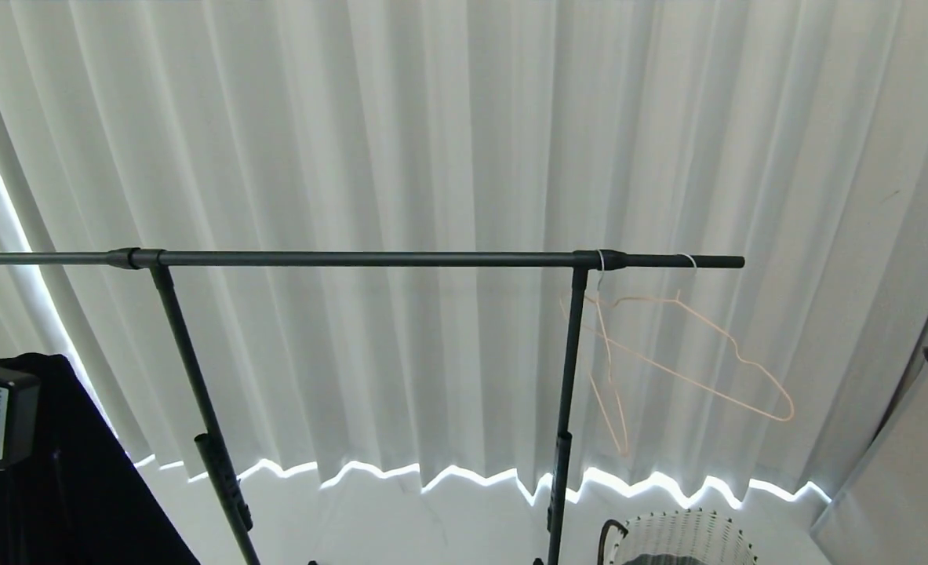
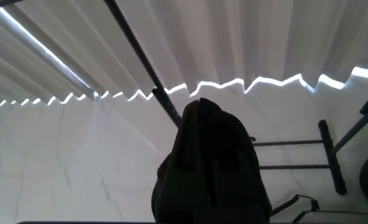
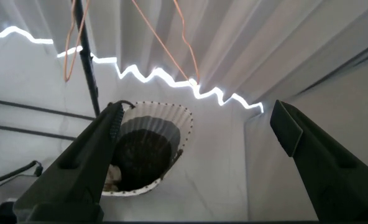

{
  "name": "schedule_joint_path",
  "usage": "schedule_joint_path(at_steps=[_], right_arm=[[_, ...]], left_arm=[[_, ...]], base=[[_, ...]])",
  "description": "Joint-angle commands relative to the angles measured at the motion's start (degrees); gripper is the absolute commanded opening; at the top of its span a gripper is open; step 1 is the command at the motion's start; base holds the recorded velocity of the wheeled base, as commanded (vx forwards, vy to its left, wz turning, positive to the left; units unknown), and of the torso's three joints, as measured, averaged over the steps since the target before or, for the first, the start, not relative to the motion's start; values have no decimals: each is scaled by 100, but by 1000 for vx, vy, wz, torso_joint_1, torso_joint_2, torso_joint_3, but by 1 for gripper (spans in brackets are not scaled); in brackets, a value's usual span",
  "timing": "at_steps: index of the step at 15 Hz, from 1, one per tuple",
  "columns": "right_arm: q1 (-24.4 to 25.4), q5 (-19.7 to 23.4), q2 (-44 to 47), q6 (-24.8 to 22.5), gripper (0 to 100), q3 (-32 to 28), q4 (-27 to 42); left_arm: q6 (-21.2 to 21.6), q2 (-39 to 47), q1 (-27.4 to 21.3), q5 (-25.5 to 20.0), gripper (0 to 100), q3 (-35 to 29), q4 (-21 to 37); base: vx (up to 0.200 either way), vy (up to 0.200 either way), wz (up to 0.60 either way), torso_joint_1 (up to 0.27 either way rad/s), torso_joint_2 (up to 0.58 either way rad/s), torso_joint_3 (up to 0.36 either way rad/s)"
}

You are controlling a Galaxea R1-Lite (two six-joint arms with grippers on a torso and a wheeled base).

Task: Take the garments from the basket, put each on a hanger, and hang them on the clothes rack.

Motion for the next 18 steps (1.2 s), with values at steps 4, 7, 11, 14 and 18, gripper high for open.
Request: schedule_joint_path(at_steps=[4,7,11,14,18], right_arm=[[-15,1,50,16,100,15,-10],[-85,265,155,25,100,6,-10],[-841,1091,744,-450,100,-47,-318],[-1404,1970,1544,-1276,100,-38,-713],[-1729,3112,2766,-2700,100,-29,-748]], left_arm=[[-3,-16,-47,4,0,3,1],[6,-16,-47,4,0,12,1],[6,-209,-39,21,0,83,1],[6,-323,-21,39,0,91,1],[6,-640,-12,39,0,346,1]], base=[[200,0,0,10,1,2],[67,0,0,1,-1,1],[0,0,0,0,0,0],[0,0,0,0,0,0],[0,0,0,0,0,0]])
